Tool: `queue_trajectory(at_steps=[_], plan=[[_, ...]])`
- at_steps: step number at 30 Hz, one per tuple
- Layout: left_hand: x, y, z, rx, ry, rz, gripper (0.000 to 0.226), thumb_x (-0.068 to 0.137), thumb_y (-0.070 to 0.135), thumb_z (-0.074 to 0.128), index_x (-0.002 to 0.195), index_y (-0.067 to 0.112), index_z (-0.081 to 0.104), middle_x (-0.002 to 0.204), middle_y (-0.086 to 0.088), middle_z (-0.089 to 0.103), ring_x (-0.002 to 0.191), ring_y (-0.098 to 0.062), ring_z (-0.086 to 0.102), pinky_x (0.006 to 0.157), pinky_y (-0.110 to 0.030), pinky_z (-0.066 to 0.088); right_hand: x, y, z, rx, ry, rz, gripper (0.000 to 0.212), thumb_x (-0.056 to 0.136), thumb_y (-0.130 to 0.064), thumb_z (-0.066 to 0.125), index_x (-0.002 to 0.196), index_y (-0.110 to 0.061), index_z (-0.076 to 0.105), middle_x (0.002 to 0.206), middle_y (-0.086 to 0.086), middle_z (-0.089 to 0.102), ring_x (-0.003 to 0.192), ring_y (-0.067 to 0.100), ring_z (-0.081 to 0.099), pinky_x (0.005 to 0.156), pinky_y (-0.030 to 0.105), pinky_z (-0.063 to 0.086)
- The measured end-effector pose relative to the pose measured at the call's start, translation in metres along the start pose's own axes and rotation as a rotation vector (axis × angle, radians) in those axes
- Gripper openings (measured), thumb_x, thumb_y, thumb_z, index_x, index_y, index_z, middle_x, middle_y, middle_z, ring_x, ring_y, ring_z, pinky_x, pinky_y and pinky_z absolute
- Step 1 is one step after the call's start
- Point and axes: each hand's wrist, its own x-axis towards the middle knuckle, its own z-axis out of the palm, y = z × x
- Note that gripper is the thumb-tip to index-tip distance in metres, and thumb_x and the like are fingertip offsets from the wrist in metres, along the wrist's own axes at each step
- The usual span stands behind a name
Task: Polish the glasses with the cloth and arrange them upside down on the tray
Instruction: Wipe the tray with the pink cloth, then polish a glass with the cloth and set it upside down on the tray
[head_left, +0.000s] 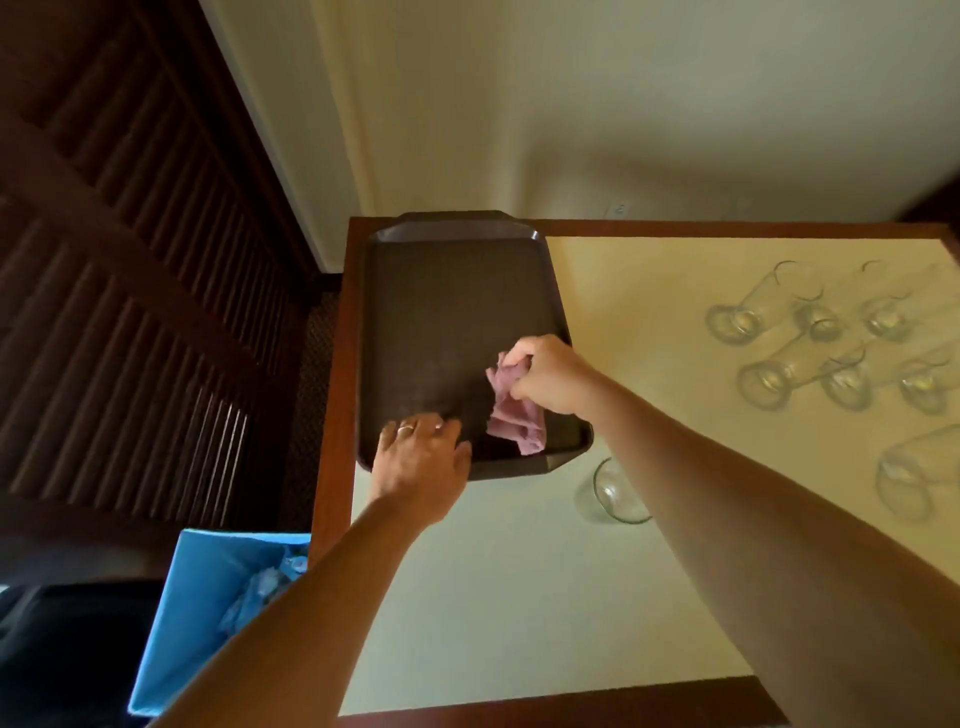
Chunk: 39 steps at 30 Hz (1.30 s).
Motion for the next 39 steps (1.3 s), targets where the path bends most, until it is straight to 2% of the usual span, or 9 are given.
queue_trajectory(at_steps=[4, 10, 14, 17, 21, 28, 32, 37, 39], plan=[[-0.027, -0.001, 0.015, 0.046, -0.136, 0.133, 0.050, 0.110, 0.052, 0.035, 0.153, 0.031, 0.051, 0.169, -0.002, 0.035, 0.158, -0.028, 0.028, 0.129, -0.053, 0.022, -0.005, 0.047, -0.035, 0.158, 0.235, 0.059, 0.031, 0.086, 0.000, 0.067, 0.112, -0.015, 0.071, 0.116, -0.001, 0.068, 0.105, 0.019, 0.066, 0.071, 0.023, 0.049], [-0.024, -0.018, 0.021, 0.230, -0.199, 0.206, 0.051, 0.112, 0.028, 0.040, 0.163, 0.027, 0.035, 0.174, -0.006, 0.021, 0.162, -0.032, 0.012, 0.129, -0.056, 0.020, -0.028, 0.113, -0.065, 0.295, 0.447, 0.115, 0.039, 0.083, 0.006, 0.064, 0.113, -0.018, 0.069, 0.113, 0.001, 0.067, 0.110, 0.025, 0.067, 0.096, 0.041, 0.058], [-0.022, -0.011, 0.017, 0.290, -0.214, 0.196, 0.052, 0.112, 0.030, 0.040, 0.164, 0.023, 0.032, 0.175, -0.008, 0.019, 0.163, -0.034, 0.009, 0.130, -0.057, 0.018, -0.040, 0.158, -0.072, 0.214, 0.414, 0.128, 0.032, 0.087, 0.002, 0.058, 0.105, -0.021, 0.069, 0.113, 0.000, 0.070, 0.114, 0.022, 0.067, 0.098, 0.025, 0.046], [-0.036, 0.022, 0.004, -0.043, -0.033, -0.009, 0.062, 0.105, 0.051, 0.047, 0.161, 0.025, 0.038, 0.172, -0.004, 0.027, 0.161, -0.031, 0.019, 0.129, -0.050, 0.019, -0.042, 0.176, -0.070, 0.002, 0.262, 0.100, 0.042, 0.088, -0.003, 0.054, 0.123, -0.021, 0.068, 0.129, 0.004, 0.068, 0.122, 0.026, 0.062, 0.090, 0.021, 0.039], [-0.068, 0.098, 0.023, -0.346, 0.257, -0.077, 0.068, 0.084, 0.055, 0.065, 0.142, 0.021, 0.060, 0.145, -0.004, 0.057, 0.134, -0.030, 0.050, 0.114, -0.052, 0.044, -0.045, 0.188, -0.062, -0.166, 0.283, 0.074, 0.050, 0.089, -0.017, 0.059, 0.139, -0.015, 0.054, 0.129, 0.019, 0.057, 0.119, 0.040, 0.057, 0.097, 0.040, 0.049], [-0.073, 0.194, 0.072, -0.823, 0.255, -0.433, 0.083, 0.078, 0.038, 0.089, 0.148, 0.025, 0.047, 0.145, 0.002, 0.058, 0.128, -0.021, 0.049, 0.107, -0.041, 0.045, -0.041, 0.225, -0.030, -0.346, 0.234, -0.139, 0.074, 0.098, -0.030, 0.053, 0.159, -0.005, 0.019, 0.165, 0.022, 0.020, 0.151, 0.043, 0.023, 0.120, 0.048, 0.034], [-0.060, 0.205, 0.067, -0.902, 0.326, -0.503, 0.066, 0.080, 0.039, 0.089, 0.132, 0.032, 0.050, 0.130, 0.006, 0.064, 0.116, -0.022, 0.059, 0.097, -0.044, 0.055, -0.027, 0.232, -0.022, -0.417, 0.183, -0.178, 0.073, 0.105, -0.034, 0.038, 0.161, -0.002, 0.003, 0.169, 0.020, 0.003, 0.157, 0.039, 0.003, 0.127, 0.047, 0.017], [-0.034, 0.200, 0.031, -1.209, 0.481, -0.553, 0.072, 0.080, 0.014, 0.091, 0.126, 0.022, 0.035, 0.114, -0.004, 0.063, 0.101, -0.017, 0.065, 0.075, -0.015, 0.055, -0.005, 0.224, -0.019, -0.413, 0.169, -0.168, 0.069, 0.107, -0.029, 0.035, 0.161, -0.005, -0.002, 0.170, 0.017, -0.003, 0.157, 0.037, -0.001, 0.126, 0.045, 0.012], [-0.015, 0.187, 0.001, -1.376, 0.535, -0.592, 0.065, 0.082, 0.010, 0.088, 0.122, 0.017, 0.037, 0.106, -0.003, 0.065, 0.094, -0.014, 0.068, 0.074, -0.018, 0.057, 0.005, 0.220, -0.024, -0.382, 0.139, -0.156, 0.069, 0.106, -0.019, 0.037, 0.161, -0.007, -0.005, 0.170, 0.016, -0.006, 0.158, 0.034, -0.005, 0.127, 0.043, 0.009]])
